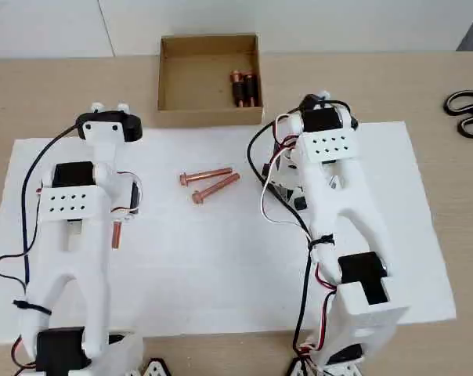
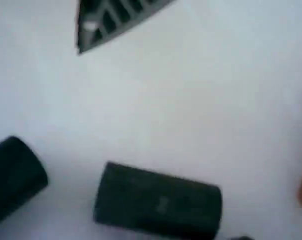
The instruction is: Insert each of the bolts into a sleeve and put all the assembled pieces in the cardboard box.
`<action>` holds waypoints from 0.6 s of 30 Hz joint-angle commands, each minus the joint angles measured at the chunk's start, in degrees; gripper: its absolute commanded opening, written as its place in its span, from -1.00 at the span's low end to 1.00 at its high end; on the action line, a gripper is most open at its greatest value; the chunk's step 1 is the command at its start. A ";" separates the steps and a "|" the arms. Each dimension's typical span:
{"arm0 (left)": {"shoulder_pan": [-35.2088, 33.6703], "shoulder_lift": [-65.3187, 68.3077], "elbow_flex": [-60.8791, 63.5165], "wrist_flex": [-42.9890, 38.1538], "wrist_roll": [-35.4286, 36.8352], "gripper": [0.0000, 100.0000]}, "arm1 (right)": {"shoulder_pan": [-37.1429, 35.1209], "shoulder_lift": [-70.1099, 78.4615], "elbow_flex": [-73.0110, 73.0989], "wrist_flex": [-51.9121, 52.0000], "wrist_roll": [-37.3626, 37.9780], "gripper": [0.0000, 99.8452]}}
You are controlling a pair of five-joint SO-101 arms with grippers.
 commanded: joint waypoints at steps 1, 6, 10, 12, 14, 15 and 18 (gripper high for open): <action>-0.26 -3.08 -0.66 0.26 -0.44 -0.99 | 1.71 -0.22 -2.11 -1.80 -8.44 -0.61; -0.26 -3.08 -0.66 0.26 -0.44 -0.99 | 4.44 0.22 -1.49 -4.26 -15.03 -0.61; -0.26 -3.08 -0.66 0.26 -0.44 -0.99 | 5.05 4.53 -0.62 -4.88 -15.03 -0.61; -0.26 -3.08 -0.66 0.26 -0.44 -0.99 | 5.14 7.25 -0.97 -6.46 -15.03 -0.61; -0.26 -2.99 -0.66 0.26 -0.44 -0.99 | 5.05 9.27 -0.97 -8.04 -15.03 -0.61; -0.26 -2.99 -0.66 0.26 -0.44 -0.99 | 4.97 9.89 -0.97 -8.66 -15.12 -0.61; -0.26 -2.99 -0.57 0.26 -0.44 -0.99 | 4.97 10.77 -0.97 -10.33 -15.21 -0.61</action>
